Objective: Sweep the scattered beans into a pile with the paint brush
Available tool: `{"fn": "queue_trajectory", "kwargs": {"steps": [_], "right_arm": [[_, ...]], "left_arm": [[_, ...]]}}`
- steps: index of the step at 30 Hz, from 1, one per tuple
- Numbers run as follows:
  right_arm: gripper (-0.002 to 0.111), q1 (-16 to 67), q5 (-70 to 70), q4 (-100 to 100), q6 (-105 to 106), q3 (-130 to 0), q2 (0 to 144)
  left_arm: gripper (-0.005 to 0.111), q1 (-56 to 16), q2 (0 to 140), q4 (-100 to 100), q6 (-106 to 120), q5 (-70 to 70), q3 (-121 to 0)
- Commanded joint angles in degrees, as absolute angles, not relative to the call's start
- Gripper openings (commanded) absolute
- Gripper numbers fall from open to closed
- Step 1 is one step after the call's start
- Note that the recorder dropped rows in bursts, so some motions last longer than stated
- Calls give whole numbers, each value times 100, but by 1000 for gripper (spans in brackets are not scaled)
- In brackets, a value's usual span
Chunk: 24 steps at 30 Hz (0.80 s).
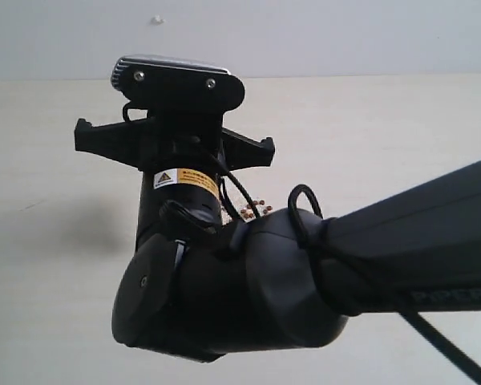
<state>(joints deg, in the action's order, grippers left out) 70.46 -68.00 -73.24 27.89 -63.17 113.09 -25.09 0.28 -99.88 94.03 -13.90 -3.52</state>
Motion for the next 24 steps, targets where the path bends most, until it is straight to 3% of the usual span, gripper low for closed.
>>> {"fn": "queue_trajectory", "kwargs": {"steps": [1, 13, 24], "right_arm": [[0, 6389, -6035, -6382, 1000, -6320, 11302], [0, 6018, -5901, -6434, 437, -6916, 12057], [0, 6018, -5940, -7656, 1906, -7295, 12368]], "left_arm": [[0, -2496, 0, -9995, 9421, -1330, -318], [0, -2496, 0, -9995, 9421, -1330, -318], [0, -2496, 0, -9995, 9421, -1330, -318]]}}
